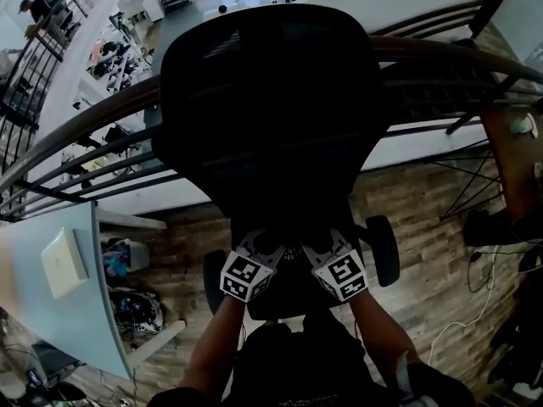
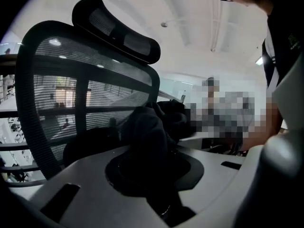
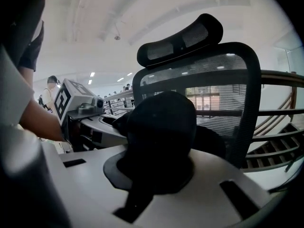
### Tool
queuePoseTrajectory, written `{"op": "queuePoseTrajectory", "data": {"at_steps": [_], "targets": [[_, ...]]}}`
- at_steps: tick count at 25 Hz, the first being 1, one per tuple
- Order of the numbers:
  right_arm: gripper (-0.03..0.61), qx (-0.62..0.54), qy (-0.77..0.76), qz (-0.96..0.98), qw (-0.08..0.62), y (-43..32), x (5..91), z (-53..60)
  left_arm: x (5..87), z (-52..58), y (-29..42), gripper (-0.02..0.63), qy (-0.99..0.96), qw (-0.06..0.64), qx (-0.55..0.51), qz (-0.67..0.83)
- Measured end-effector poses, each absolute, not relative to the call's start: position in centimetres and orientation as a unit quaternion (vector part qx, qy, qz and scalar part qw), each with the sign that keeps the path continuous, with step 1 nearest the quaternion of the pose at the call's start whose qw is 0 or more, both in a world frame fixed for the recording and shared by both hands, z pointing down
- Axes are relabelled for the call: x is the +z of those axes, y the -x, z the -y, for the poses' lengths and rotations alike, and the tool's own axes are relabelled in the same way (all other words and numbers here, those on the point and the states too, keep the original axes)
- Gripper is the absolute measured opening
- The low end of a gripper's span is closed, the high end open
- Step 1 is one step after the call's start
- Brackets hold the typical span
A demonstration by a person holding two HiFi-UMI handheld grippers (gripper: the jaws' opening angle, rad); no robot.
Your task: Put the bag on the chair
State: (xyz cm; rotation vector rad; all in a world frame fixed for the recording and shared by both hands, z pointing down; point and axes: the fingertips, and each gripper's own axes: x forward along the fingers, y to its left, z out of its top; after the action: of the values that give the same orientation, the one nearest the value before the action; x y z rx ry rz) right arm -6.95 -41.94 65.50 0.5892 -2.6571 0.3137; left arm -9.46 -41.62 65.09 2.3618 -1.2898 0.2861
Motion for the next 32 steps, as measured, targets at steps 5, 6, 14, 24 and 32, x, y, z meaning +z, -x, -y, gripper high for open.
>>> {"op": "queuePoseTrajectory", "data": {"at_steps": [5,6,14,24,32], "targets": [[0.041,0.115,-0.193,0.951,0.214,7.5,67.6,42.9,67.3,42.5,10.2,0.091,-0.845,0.227,0.113,0.471],[0.041,0.115,-0.19,0.951,0.215,7.7,68.1,43.0,67.7,42.5,10.4,0.091,-0.843,0.232,0.113,0.472],[0.041,0.13,-0.176,0.948,0.231,8.1,70.5,43.3,70.5,42.8,10.7,0.092,-0.831,0.253,0.113,0.483],[0.041,0.132,-0.196,0.941,0.243,8.3,71.9,43.3,71.6,42.9,11.2,0.1,-0.812,0.232,0.136,0.518],[0.044,0.117,-0.194,0.934,0.278,8.7,72.7,42.3,72.7,41.9,12.0,0.139,-0.781,0.235,0.17,0.553]]}}
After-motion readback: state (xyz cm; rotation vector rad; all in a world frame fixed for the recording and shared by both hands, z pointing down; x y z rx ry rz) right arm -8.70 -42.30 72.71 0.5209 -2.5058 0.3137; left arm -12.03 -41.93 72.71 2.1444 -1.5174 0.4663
